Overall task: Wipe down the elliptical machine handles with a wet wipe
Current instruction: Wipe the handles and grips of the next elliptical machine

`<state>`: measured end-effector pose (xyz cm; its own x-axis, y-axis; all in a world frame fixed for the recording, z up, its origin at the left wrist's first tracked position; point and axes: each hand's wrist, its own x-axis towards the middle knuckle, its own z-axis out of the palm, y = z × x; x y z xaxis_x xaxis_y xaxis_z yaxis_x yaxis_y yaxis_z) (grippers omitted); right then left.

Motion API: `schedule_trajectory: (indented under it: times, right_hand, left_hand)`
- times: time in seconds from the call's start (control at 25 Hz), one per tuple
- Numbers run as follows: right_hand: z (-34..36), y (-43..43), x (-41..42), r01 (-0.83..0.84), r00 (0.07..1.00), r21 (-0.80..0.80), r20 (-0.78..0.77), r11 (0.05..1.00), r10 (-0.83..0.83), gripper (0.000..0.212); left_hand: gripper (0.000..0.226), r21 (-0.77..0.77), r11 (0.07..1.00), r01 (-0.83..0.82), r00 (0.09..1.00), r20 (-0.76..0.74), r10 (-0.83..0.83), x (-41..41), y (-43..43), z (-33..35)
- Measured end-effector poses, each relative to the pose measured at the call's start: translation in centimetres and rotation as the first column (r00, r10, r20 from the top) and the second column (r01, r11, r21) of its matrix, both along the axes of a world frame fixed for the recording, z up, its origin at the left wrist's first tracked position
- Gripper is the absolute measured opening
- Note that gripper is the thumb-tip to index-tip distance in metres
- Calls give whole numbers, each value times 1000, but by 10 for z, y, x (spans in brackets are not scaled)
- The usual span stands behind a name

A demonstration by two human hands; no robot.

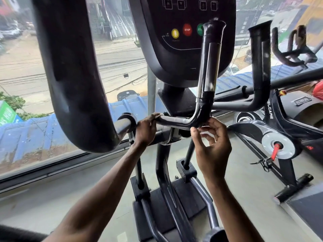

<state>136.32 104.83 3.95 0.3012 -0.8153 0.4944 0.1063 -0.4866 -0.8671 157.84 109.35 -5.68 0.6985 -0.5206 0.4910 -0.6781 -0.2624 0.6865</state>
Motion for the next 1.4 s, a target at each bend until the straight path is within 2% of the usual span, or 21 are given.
schedule_trajectory:
  times: [0.04, 0.12, 0.16, 0.24, 0.28, 0.32, 0.44, 0.6, 0.72, 0.84, 0.92, 1.0, 1.08, 1.24, 1.28, 1.4]
  right_hand:
    - [-1, 0, 0, 4, 1000, -6, -3, 1000, -4, 32]
    - [-2, 0, 0, 8, 1000, -7, -7, 1000, -8, 32]
    - [-3, -1, 1, 10, 1000, -5, -8, 1000, -10, 32]
    - [-4, -2, 1, 9, 1000, -5, -9, 1000, -9, 33]
    - [-4, -2, 1, 9, 1000, -9, -10, 1000, -9, 33]
    - [-5, -2, 0, 9, 1000, -17, -11, 1000, -9, 33]
    - [-6, -3, 1, 22, 1000, -32, -15, 999, -22, 32]
    - [-8, -3, 2, 22, 1000, -10, -10, 1000, -22, 34]
    - [-7, -4, 1, 17, 1000, -6, -16, 1000, -17, 32]
    - [-4, -5, -3, -2, 1000, -5, -15, 1000, 2, 28]
    - [-2, -5, -5, -5, 1000, -14, -16, 1000, 4, 27]
    - [-2, -5, -3, 6, 1000, -20, -24, 1000, -6, 25]
    - [-1, -3, -2, 20, 999, -18, -27, 1000, -20, 26]
    - [6, -12, -7, -14, 1000, 32, -14, 999, 15, 8]
    - [8, -15, -9, -37, 999, 53, -21, 998, 38, 8]
    - [14, -20, -16, -134, 990, 92, -25, 987, 137, 18]
  left_hand:
    - [36, 0, 1000, -3, 998, -65, 4, 6, -5, -2]
    - [37, -108, 994, 1, 963, -269, -30, 12, -17, -7]
    - [38, -192, 981, -14, 911, -407, -67, 13, -22, -8]
    - [41, -343, 934, -99, 715, -677, -173, 13, -33, -8]
    - [42, -376, 914, -154, 639, -743, -198, 14, -36, -8]
    - [41, -379, 907, -186, 616, -764, -193, 12, -37, -7]
    - [32, -372, 916, -151, 740, -657, -144, -3, -25, 8]
    - [30, -364, 928, 74, 929, -312, -197, -46, 9, 32]
    - [32, -425, 894, 140, 976, -91, -196, -102, 16, 45]
    - [37, -476, 861, 177, 983, 48, -175, -132, 9, 45]
    - [37, -403, 910, 95, 995, 55, -80, -115, 3, 34]
    - [39, -319, 946, -53, 998, -42, 42, -90, -1, 25]
    - [42, -293, 950, -109, 992, -95, 85, -88, 0, 28]
    - [42, -399, 912, 96, 995, 74, -73, -138, 4, 60]
    - [43, -433, 895, 108, 994, 55, -93, -147, 2, 69]
    - [39, -498, 867, 2, 984, -152, -90, -157, -6, 96]
